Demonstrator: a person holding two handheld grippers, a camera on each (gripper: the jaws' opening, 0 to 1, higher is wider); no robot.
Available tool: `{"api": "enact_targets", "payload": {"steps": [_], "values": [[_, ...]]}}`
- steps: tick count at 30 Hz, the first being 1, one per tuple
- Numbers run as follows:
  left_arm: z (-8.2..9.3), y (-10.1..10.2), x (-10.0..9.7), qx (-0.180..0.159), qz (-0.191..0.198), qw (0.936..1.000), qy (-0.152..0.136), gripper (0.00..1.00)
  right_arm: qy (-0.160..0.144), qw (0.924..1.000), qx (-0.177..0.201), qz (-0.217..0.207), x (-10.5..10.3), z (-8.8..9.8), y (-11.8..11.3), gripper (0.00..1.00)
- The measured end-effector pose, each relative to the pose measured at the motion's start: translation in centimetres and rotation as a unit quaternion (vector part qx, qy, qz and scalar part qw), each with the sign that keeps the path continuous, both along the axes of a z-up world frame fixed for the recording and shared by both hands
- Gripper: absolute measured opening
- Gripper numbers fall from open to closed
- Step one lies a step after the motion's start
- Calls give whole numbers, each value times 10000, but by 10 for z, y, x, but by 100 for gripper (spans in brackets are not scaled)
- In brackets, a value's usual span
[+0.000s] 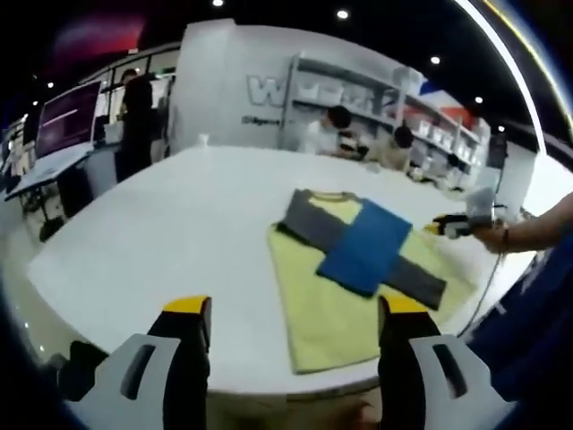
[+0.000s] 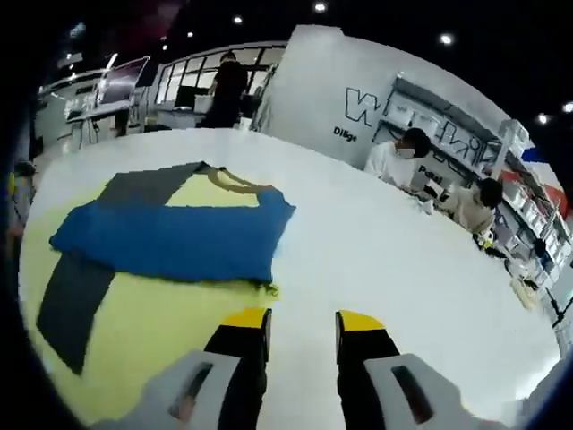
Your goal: Fold the garment on the visible template until the final outline fits inside the template.
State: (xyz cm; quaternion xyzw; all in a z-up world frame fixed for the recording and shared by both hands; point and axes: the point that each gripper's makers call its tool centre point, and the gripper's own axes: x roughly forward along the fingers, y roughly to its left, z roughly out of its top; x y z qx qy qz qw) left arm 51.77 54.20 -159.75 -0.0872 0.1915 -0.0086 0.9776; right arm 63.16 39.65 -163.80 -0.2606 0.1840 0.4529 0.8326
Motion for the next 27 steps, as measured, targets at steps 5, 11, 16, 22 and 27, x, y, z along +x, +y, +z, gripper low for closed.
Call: {"api": "enact_targets", "payload": {"steps": [5,11,16,22,27], "values": [[1,0,1,-5,-13,10000,-7,64,164,9995,215,-184,4,6,-2,24],[3,0,3,-2,-9,10000,-37,62,402,9975,445,-362,6,5,1,29],[5,0,4,17,-28,10000,-45,53,517,9946,711,-548,11,17,6,27],[5,-2,4,38,-61,10000,-31,49,612,9965,511,-267,4,5,9,31],[5,-6,5,8,-79,10000,-16,45,560,9971,521,32,-14,4,6,27]]}}
